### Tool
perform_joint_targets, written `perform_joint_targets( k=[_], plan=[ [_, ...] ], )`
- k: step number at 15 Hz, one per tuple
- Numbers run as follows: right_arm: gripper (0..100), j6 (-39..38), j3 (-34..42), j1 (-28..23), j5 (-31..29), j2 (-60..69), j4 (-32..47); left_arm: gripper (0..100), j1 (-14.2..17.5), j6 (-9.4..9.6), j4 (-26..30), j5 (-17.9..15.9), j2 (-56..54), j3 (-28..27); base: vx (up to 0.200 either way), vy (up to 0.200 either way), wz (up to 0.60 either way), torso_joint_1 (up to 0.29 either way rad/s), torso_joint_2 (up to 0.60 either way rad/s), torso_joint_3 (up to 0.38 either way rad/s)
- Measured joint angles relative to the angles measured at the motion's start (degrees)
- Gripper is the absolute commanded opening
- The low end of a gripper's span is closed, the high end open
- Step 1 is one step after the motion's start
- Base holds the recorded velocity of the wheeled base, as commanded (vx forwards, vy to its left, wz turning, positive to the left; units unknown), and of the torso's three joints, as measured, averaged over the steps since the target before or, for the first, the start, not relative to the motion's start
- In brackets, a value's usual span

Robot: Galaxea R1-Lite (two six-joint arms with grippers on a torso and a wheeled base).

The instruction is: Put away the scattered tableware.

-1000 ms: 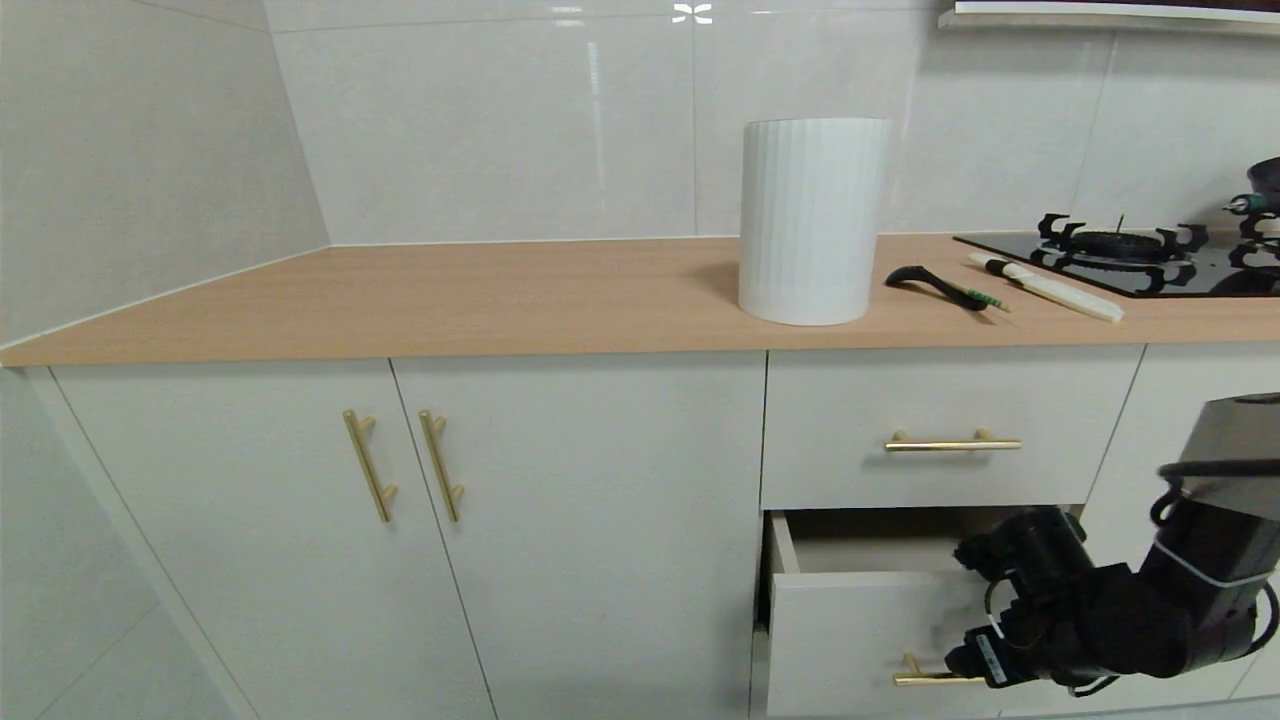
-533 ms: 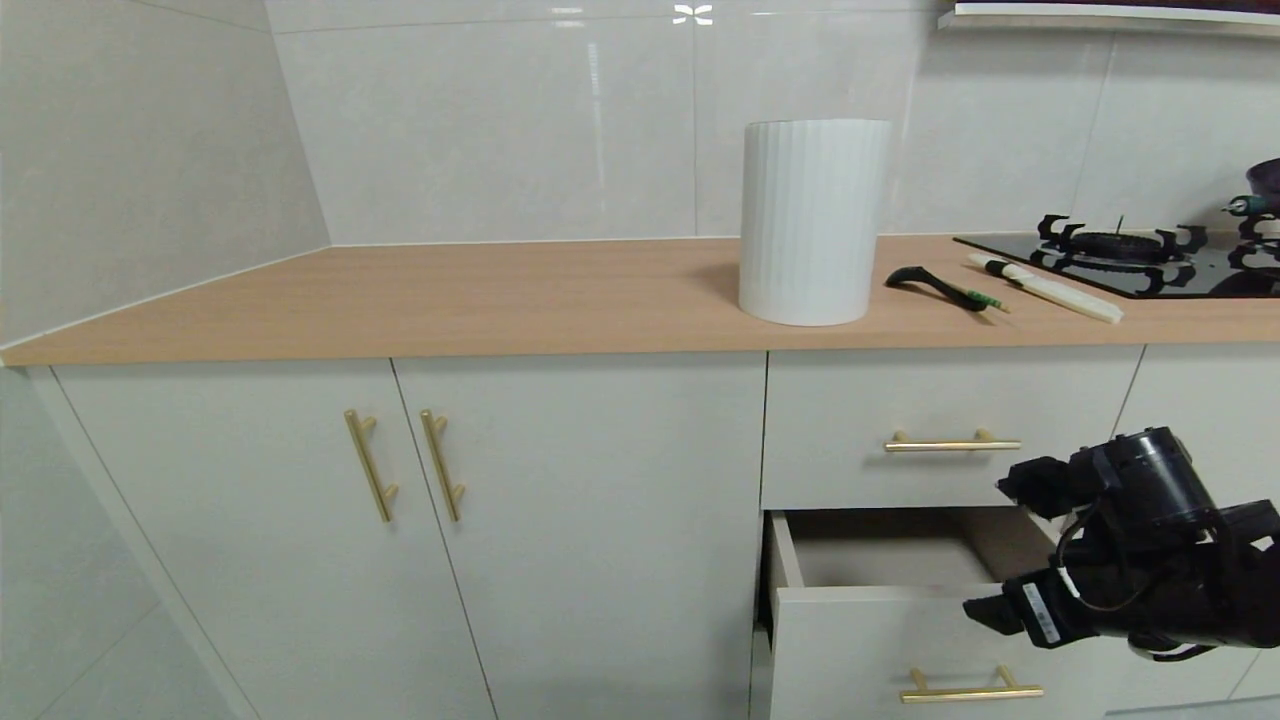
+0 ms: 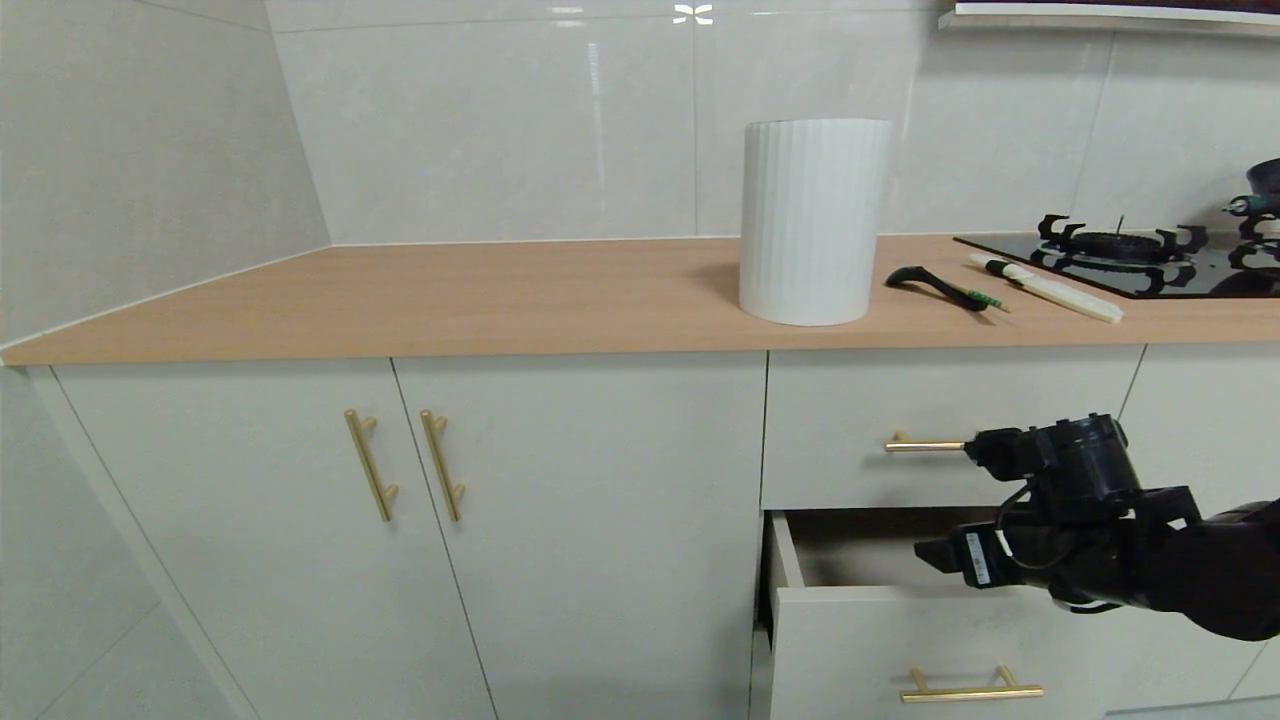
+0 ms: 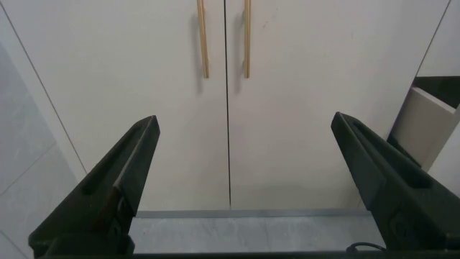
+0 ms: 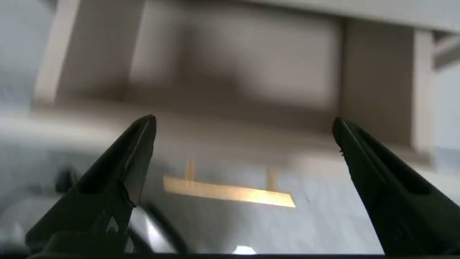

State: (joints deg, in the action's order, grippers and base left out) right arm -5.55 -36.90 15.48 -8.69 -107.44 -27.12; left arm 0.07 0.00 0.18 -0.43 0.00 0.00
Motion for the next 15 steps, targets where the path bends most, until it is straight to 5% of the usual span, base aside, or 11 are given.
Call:
perform_joint_targets(
  k=[8, 15],
  plan=[
    [100, -2.11, 0.17, 0.22, -0.04, -9.0, -2.07, 100, 0.0, 0.0, 0.0, -0.01, 0.0, 0.0, 0.0, 0.0, 0.0, 0.0, 0.0, 0.0],
    [100, 2.54, 0.46, 0.44, 1.17, -2.43, 16.32, 100, 0.0, 0.0, 0.0, -0.01, 0.0, 0.0, 0.0, 0.0, 0.0, 0.0, 0.0, 0.0]
  ],
)
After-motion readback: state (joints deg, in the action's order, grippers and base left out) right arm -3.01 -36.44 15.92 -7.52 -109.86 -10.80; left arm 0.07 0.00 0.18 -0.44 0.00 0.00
